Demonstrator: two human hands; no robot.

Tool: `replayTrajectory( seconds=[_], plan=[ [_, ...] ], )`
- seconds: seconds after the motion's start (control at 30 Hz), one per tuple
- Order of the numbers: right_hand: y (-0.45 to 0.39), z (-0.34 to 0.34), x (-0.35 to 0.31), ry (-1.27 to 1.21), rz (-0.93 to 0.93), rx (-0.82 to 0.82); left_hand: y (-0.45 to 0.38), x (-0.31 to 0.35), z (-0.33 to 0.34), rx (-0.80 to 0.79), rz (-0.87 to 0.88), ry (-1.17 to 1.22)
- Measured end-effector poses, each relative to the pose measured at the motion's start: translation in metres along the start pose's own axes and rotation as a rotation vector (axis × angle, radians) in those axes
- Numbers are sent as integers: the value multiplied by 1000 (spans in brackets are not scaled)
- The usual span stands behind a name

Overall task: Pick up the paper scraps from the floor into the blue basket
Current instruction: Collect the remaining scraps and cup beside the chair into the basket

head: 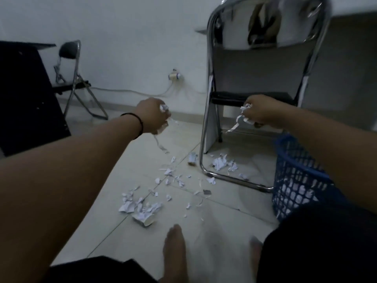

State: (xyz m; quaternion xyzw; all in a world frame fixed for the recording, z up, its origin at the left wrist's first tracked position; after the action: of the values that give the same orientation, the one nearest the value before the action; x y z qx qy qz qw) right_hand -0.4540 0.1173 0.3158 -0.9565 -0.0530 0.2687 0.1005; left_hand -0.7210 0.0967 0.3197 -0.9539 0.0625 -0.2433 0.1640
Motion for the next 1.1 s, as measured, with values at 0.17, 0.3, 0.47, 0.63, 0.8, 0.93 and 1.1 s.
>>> replayTrajectory(
  seconds=[0.17, 0.3, 0.47, 0.63, 0.8, 0.93, 1.1],
  plan=[
    [52, -73, -6, 73, 42, 134, 22, 47, -25, 53, 99, -23],
    [72, -88, 22, 100, 95, 145, 30, 71, -18, 93, 136, 36],
    [75, -91, 77, 146, 181, 121, 24, 95, 25, 8, 116, 167],
    [55, -107, 127, 131, 250, 139, -6, 138, 83, -113, 57, 418],
    [28, -115, 186, 137, 338, 147, -51, 214, 157, -248, 80, 673],
    [16, -105, 224, 176, 405, 90, -72, 266, 227, -374, 49, 780],
    [8, -96, 278, 92, 566, 101, -71, 308, 323, -887, -122, 919]
  ],
)
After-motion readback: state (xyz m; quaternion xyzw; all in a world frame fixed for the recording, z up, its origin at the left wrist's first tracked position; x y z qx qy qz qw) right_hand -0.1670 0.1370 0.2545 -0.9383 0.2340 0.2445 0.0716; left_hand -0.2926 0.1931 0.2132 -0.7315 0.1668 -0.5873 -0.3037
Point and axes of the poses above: each hand's wrist, its own y-axis away from the middle knuckle, its own z-axis out of the palm, x = y × z, the point moved 7 cm from there along -y, towards the middle knuckle, and after that the axes turned 1 degree about -z, right-handed, at the moved point
